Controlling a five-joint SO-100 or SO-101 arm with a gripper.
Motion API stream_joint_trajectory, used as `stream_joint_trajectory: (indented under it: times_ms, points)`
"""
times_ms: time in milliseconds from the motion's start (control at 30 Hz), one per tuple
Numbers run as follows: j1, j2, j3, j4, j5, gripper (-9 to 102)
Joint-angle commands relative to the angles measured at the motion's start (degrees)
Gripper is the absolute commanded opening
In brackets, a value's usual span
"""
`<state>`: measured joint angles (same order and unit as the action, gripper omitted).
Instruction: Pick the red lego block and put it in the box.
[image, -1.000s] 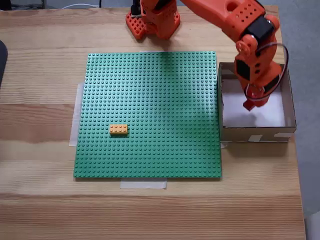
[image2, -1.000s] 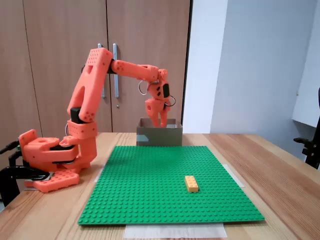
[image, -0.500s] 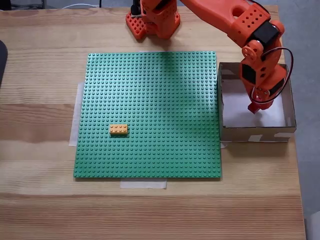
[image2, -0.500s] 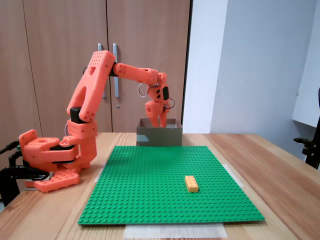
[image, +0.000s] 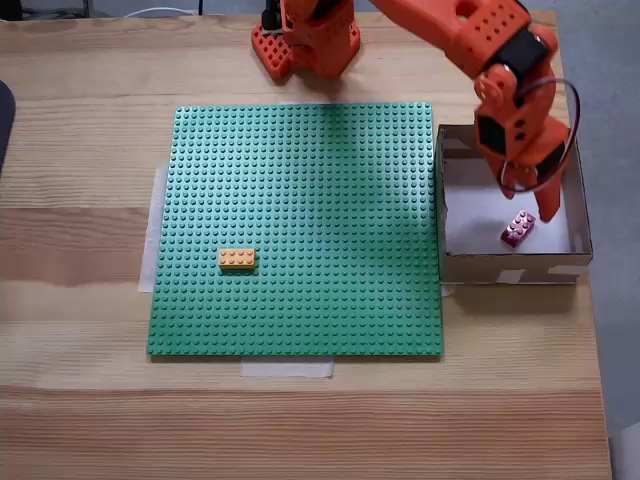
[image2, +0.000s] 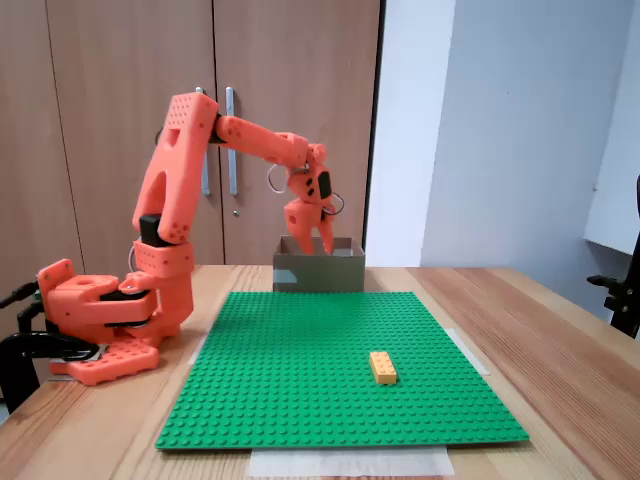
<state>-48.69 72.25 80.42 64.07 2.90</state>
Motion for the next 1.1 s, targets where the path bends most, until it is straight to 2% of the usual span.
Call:
stream_joint_trajectory:
  times_ms: [0, 133, 167, 367, 700, 1067]
  points:
    - [1.23, 9.14, 2.55, -0.62, -0.53, 21]
    - [2.55, 16.44, 6.50, 0.09, -1.76, 20]
    - [4.66, 23.12, 10.72, -0.53, -2.72, 19]
    - [13.18, 39.46, 20.39, -1.76, -4.83, 16]
    - [31.64, 60.03, 36.39, -4.39, -6.68, 11]
    - [40.25, 79.63, 56.25, -4.13, -5.54, 6]
